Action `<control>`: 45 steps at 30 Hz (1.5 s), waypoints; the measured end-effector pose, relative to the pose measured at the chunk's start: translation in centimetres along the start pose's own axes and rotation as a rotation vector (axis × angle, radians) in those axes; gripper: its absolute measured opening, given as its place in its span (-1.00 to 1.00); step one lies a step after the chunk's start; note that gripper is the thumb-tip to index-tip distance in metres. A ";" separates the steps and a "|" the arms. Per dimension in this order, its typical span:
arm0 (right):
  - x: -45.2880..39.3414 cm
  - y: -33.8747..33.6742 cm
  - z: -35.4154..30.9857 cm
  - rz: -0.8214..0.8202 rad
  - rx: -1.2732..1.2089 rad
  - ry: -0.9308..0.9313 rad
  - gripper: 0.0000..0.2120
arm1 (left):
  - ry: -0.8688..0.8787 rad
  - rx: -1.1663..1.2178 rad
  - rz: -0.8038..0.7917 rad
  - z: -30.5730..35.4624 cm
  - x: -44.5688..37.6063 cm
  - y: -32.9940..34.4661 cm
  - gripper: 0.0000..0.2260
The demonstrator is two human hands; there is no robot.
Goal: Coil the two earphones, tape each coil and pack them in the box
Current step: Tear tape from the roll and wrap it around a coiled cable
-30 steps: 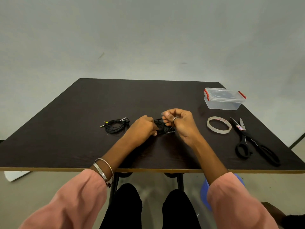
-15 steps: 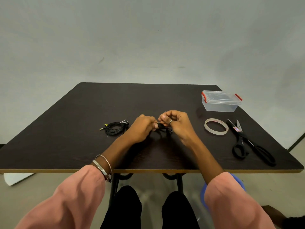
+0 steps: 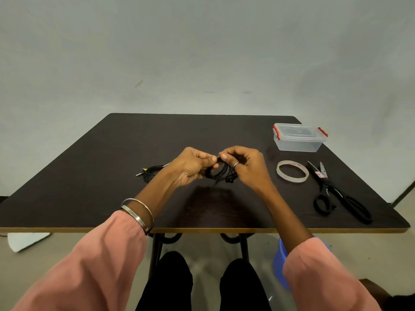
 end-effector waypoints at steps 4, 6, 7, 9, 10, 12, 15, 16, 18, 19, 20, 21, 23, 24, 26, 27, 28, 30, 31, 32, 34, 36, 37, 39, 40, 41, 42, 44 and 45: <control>0.3 -0.1 0.0 0.078 -0.014 0.007 -0.91 | -0.080 -0.043 0.015 0.0 0.1 -0.1 -0.95; 0.4 0.0 -0.2 0.088 0.019 -0.019 -0.91 | -0.103 -0.038 0.021 0.0 -0.1 -0.2 -0.94; 0.5 0.1 -0.3 0.089 0.033 -0.038 -0.92 | -0.111 -0.032 0.017 0.0 -0.1 -0.3 -0.93; 0.6 0.2 -0.4 0.079 0.055 -0.078 -0.92 | -0.125 -0.017 0.001 0.0 -0.1 -0.4 -0.90; 0.6 0.2 -0.5 0.064 0.072 -0.103 -0.92 | -0.131 -0.003 -0.007 0.0 -0.1 -0.4 -0.89; 0.8 0.2 -0.5 0.012 0.138 -0.165 -0.90 | -0.142 0.037 -0.015 0.1 -0.1 -0.5 -0.89; 0.9 0.1 -0.6 -0.092 0.222 -0.267 -0.83 | -0.161 0.101 -0.028 0.1 0.0 -0.6 -0.92; 0.9 0.0 -0.6 -0.131 0.266 -0.300 -0.78 | -0.160 0.120 -0.032 0.0 0.0 -0.6 -0.93; 0.9 -0.1 -0.3 -0.232 0.407 -0.341 -0.65 | -0.139 0.147 -0.027 -0.1 0.0 -0.7 -0.93; 0.9 -0.2 0.0 -0.292 0.453 -0.333 -0.59 | -0.123 0.149 -0.020 -0.1 0.0 -0.8 -0.94; 0.9 -0.4 0.1 -0.343 0.450 -0.302 -0.56 | -0.105 0.143 -0.013 -0.1 0.0 -0.8 -0.94; 1.0 -0.7 0.2 -0.370 0.382 -0.246 -0.56 | -0.088 0.133 -0.008 -0.1 0.0 -0.8 -0.94; 1.3 -1.2 -0.1 -0.309 0.066 -0.066 -0.66 | -0.050 0.108 -0.001 0.0 0.0 -0.4 -0.94; 1.3 -1.3 -0.3 -0.219 -0.110 0.014 -0.73 | -0.027 0.093 0.000 0.1 0.1 -0.3 -0.94; 1.2 -1.6 -0.2 -0.023 -0.280 0.106 -0.83 | 0.018 0.063 -0.005 0.2 0.2 0.2 -0.90; 1.1 -1.6 0.0 0.023 -0.281 0.129 -0.86 | 0.037 0.049 -0.006 0.3 0.3 0.5 -0.88; 0.9 -1.5 0.2 0.027 -0.263 0.146 -0.89 | 0.054 0.034 -0.001 0.3 0.5 0.6 -0.86; 0.9 -1.2 0.5 -0.010 -0.247 0.176 -0.91 | 0.088 -0.006 0.009 0.4 0.5 0.8 -0.87; 0.9 -1.0 0.6 -0.025 -0.259 0.190 -0.87 | 0.102 -0.028 0.015 0.5 0.6 0.9 -0.88; 1.0 -0.9 0.6 -0.031 -0.270 0.198 -0.83 | 0.110 -0.047 0.022 0.5 0.7 1.0 -0.89; 1.2 -0.9 0.6 -0.032 -0.290 0.198 -0.76 | 0.120 -0.080 0.044 0.6 0.7 1.1 -0.89; 1.3 -0.8 0.5 -0.028 -0.312 0.207 -0.69 | 0.130 -0.123 0.071 0.6 0.7 1.1 -0.89; 1.3 -0.8 0.5 -0.028 -0.318 0.208 -0.67 | 0.137 -0.146 0.085 0.6 0.7 1.1 -0.89; 1.4 -0.9 0.6 -0.034 -0.283 0.171 -0.65 | 0.149 -0.168 0.110 0.6 0.6 1.1 -0.88; 1.4 -0.9 0.6 -0.033 -0.243 0.138 -0.65 | 0.150 -0.168 0.120 0.6 0.5 1.1 -0.87; 1.5 -0.9 0.6 -0.031 -0.203 0.106 -0.66 | 0.150 -0.165 0.128 0.6 0.6 1.2 -0.87; 1.5 -0.9 0.7 -0.029 -0.173 0.079 -0.67 | 0.151 -0.167 0.136 0.6 0.6 1.3 -0.87; 1.6 -0.8 0.8 -0.031 -0.136 0.053 -0.71 | 0.160 -0.182 0.143 0.6 0.6 1.3 -0.88; 1.7 -0.7 0.9 -0.033 -0.115 0.047 -0.73 | 0.167 -0.187 0.141 0.5 0.6 1.3 -0.89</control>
Point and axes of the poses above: each hand's wrist, its own x-axis away from the middle knuckle, its own y-axis out of the palm, z = x × y, the point moved 3 cm from there along -x, towards the middle knuckle, and after that the axes turned 6 degrees about -x, right-handed, at the moved point
